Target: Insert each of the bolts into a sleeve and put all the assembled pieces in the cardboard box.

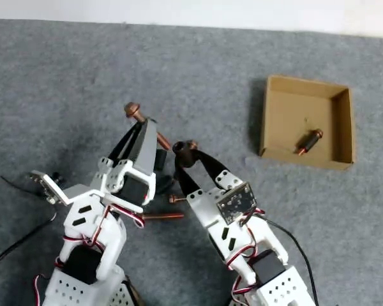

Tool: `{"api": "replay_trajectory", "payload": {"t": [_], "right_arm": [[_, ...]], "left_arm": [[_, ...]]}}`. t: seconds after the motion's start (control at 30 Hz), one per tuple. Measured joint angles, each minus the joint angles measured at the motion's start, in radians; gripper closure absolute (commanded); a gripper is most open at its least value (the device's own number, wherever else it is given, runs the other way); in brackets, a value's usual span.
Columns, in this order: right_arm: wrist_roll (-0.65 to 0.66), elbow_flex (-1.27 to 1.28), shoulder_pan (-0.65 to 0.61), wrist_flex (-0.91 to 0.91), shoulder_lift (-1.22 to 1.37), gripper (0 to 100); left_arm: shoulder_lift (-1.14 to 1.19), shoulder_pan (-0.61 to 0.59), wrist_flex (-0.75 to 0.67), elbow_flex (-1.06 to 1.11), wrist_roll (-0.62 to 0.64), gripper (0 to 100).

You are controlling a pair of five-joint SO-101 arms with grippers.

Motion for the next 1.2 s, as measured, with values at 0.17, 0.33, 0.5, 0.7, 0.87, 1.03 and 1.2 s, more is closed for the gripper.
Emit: {"api": "replay_trajectory", "payload": {"t": [0.17, 0.33, 0.5, 0.7, 0.87, 1.03, 1.2], "right_arm": [[0.000, 0.000, -0.023, 0.002, 0.000, 99.5], [0.000, 0.000, -0.021, 0.002, 0.002, 99.5], [0.000, 0.000, -0.021, 0.002, 0.002, 99.5], [0.000, 0.000, -0.021, 0.006, 0.002, 99.5], [0.000, 0.000, -0.026, 0.006, 0.002, 99.5], [0.000, 0.000, -0.038, 0.005, 0.002, 99.5], [0.000, 0.000, -0.041, 0.005, 0.002, 99.5]], "left_arm": [[-0.002, 0.029, -0.003, 0.018, 0.000, 99], [-0.003, 0.071, -0.006, 0.038, -0.002, 99], [-0.012, 0.072, -0.011, 0.057, 0.003, 99], [-0.014, 0.072, -0.017, 0.064, 0.003, 99], [-0.014, 0.072, -0.017, 0.072, 0.003, 99], [-0.002, 0.078, -0.015, 0.081, -0.003, 99], [-0.002, 0.080, -0.015, 0.084, 0.000, 99]]}}
